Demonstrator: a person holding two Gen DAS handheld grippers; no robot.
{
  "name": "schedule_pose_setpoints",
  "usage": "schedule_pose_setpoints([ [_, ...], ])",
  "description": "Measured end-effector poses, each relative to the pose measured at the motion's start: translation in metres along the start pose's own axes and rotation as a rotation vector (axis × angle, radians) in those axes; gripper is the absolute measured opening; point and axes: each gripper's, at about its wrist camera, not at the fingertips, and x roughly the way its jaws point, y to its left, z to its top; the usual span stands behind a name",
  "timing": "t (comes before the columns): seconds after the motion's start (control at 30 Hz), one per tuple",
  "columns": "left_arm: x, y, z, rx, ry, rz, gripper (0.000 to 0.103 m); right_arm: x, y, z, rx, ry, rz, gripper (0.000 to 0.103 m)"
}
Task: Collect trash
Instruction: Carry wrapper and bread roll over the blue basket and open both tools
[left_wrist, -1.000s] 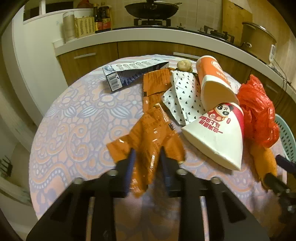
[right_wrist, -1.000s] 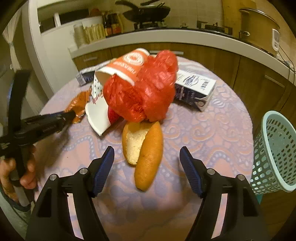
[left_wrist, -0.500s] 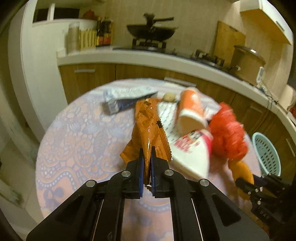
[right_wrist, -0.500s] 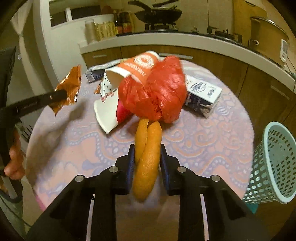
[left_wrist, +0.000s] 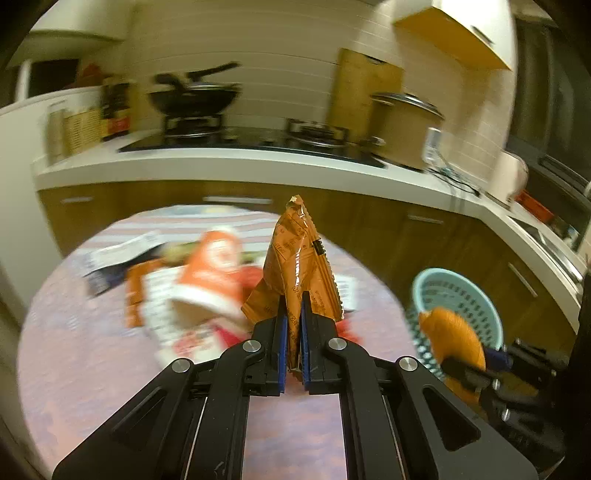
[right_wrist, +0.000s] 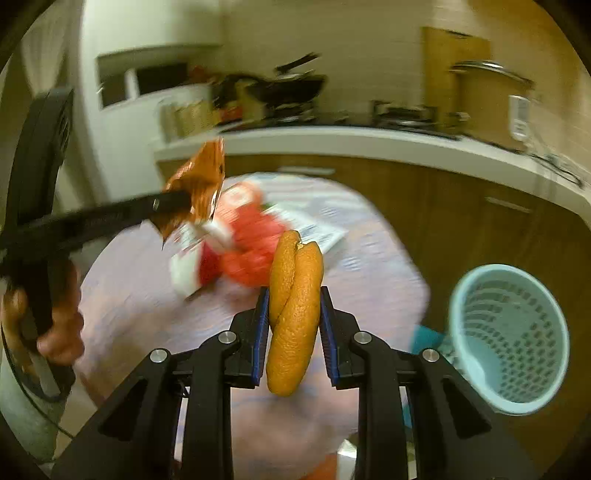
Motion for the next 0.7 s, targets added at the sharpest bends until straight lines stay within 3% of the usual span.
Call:
schedule_pose_setpoints([
  [0.2,0.044,-0.07,0.007,0.055,0.067,-0.127,0.004,-0.019,-0.078,-0.001,0.113,-0.046,-0.171,0.023],
  [0.37,0.08,-0.141,0.006,0.133,0.123,-0.228,0.004,-0.019,-0.152,-0.016,0.236,-0.016,-0.324,0.023],
  [0.5,0.121,-0.191,-0.005,0.178,0.196,-0.296,0.004,-0.005,-0.211,-0.039,0.369,0.06,-0.383,0.023],
  [0.7,0.192,-0.224,-0.04,0.172,0.374,-0.329,0.004,0.024,-0.267,-0.077,0.518,0.196,-0.386,0.023],
])
